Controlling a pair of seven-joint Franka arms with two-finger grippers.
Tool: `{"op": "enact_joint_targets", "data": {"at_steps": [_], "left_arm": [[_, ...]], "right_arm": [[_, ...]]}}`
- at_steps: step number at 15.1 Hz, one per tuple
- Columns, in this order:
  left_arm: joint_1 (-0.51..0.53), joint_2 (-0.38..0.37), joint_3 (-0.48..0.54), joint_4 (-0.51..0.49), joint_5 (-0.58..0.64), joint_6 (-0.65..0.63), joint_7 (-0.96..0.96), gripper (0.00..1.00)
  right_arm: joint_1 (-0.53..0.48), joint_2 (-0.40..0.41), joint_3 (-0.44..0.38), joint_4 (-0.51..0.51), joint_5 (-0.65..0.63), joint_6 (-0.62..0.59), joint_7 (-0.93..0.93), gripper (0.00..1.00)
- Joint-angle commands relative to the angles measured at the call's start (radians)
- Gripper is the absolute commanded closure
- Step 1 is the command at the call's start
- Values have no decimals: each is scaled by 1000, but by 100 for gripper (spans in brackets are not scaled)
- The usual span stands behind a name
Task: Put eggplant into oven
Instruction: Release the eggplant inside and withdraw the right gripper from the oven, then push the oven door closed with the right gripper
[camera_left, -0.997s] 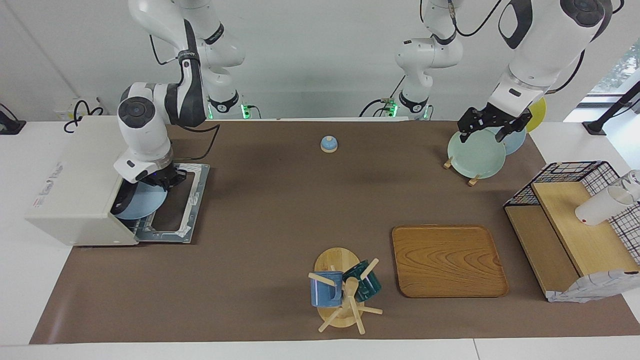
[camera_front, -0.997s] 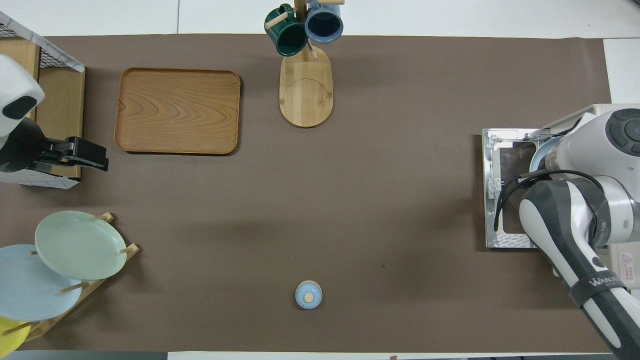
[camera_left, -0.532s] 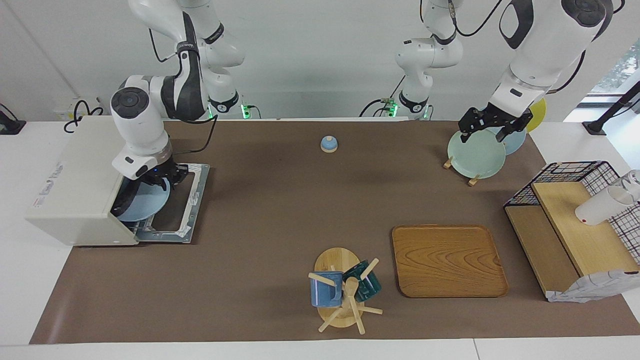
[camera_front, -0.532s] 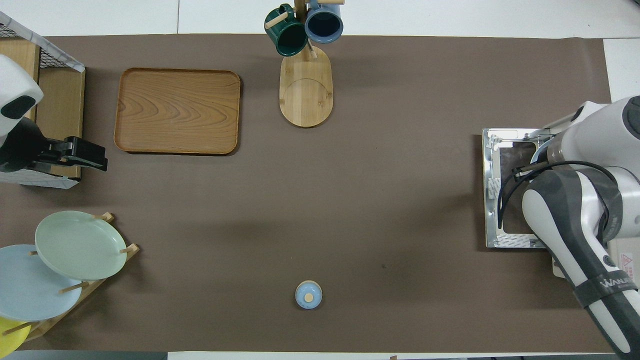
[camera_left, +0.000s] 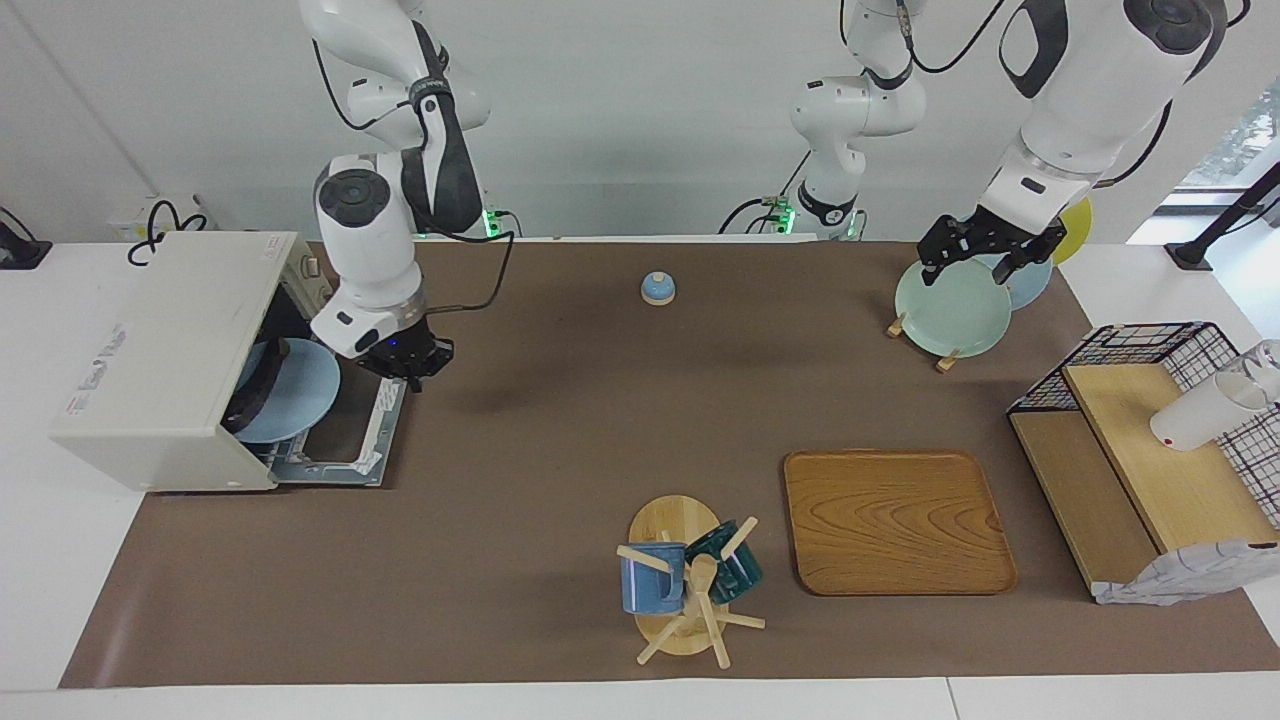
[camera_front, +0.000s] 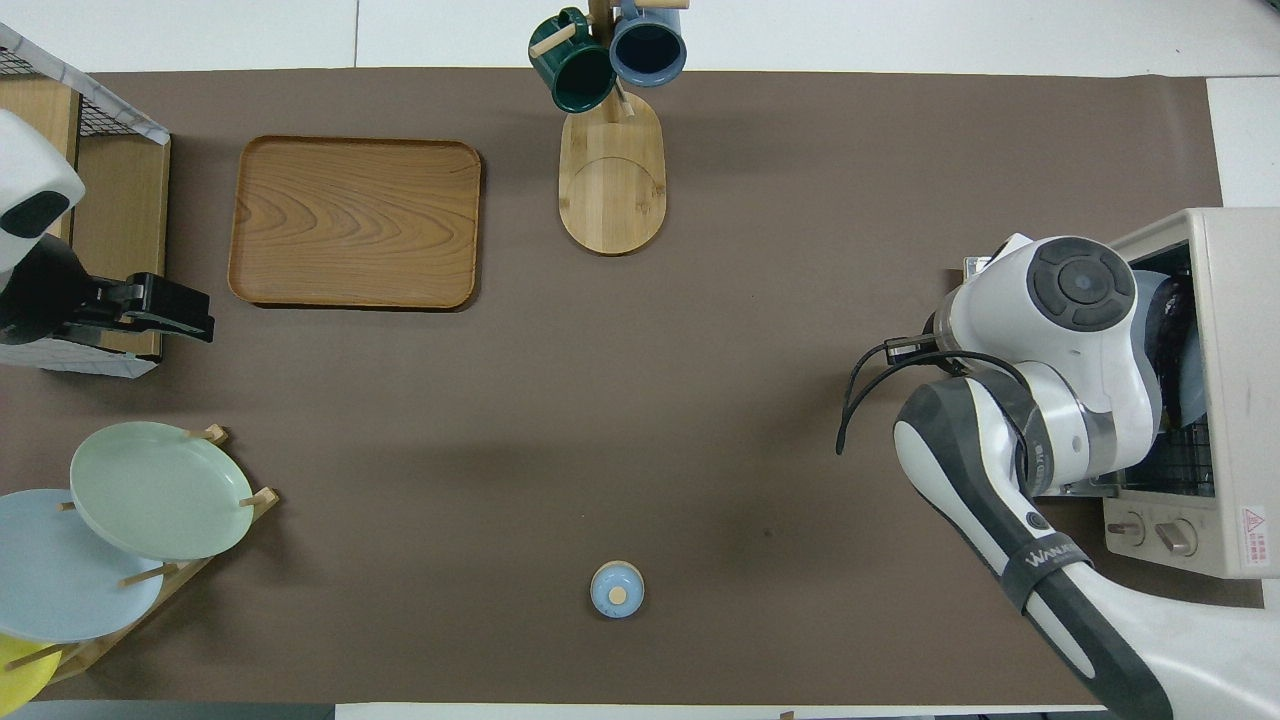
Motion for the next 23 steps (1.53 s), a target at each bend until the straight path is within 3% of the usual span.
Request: {"op": "enact_joint_targets", "data": {"at_steps": [1, 10, 14, 17, 23], "left_arm": [[9, -17, 0, -17, -10, 14, -7, 0], [10, -17, -2, -17, -9, 14, -7, 0], [9, -17, -2, -17, -9, 14, -7, 0], [9, -17, 0, -17, -9, 14, -7, 0], [10, -17, -2, -17, -9, 14, -7, 0]], "right_arm": [[-38, 3, 3, -23, 11, 14, -6, 100], [-75, 0, 0, -119, -9, 120, -63, 100], [-77, 0, 1, -112, -180, 110, -83, 100], [-69, 5, 1, -66, -200, 56, -115, 100], [-101, -43, 0, 130, -190, -221, -303, 100]]}}
